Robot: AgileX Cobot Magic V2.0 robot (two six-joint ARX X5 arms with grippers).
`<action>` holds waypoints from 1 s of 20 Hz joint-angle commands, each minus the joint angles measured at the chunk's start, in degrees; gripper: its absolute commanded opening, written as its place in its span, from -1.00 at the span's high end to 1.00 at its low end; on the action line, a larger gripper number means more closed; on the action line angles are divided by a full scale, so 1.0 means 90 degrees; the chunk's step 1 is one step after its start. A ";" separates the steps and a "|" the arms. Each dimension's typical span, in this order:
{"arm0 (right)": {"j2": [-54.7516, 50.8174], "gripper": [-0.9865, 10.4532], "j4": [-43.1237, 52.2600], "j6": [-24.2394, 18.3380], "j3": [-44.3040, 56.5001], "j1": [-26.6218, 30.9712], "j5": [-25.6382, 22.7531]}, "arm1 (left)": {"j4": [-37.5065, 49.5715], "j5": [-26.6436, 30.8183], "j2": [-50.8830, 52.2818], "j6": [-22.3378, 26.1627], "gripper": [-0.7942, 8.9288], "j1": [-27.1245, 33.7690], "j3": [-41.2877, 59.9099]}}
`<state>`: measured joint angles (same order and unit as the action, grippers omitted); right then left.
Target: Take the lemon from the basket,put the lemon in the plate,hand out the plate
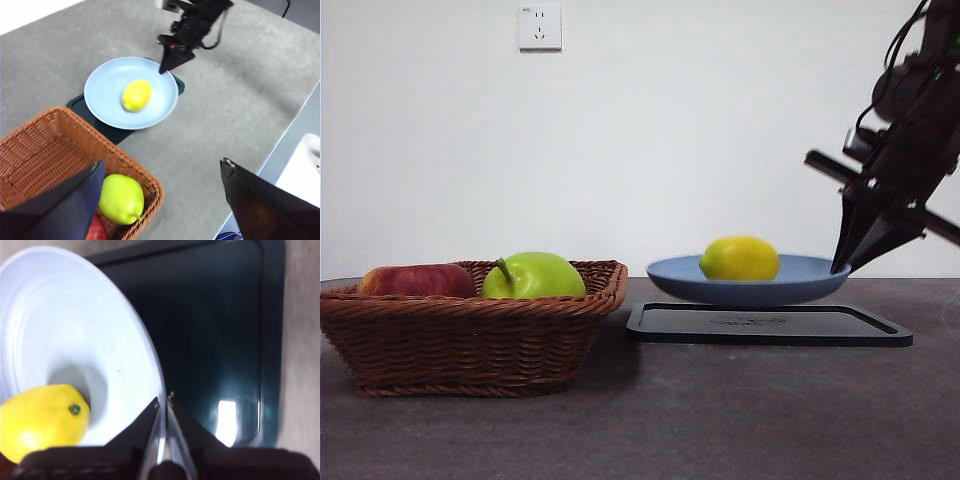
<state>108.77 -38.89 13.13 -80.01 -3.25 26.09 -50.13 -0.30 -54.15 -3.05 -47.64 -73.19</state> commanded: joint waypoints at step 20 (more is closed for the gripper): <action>0.0112 0.38 0.0046 -0.0141 -0.0284 0.0158 -0.0083 | 0.0231 0.0389 -0.0056 0.0112 0.01 -0.0022 -0.0129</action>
<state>109.93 -38.63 13.47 -81.06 -1.85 25.36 -48.97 2.90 -54.26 -2.83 -47.62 -73.19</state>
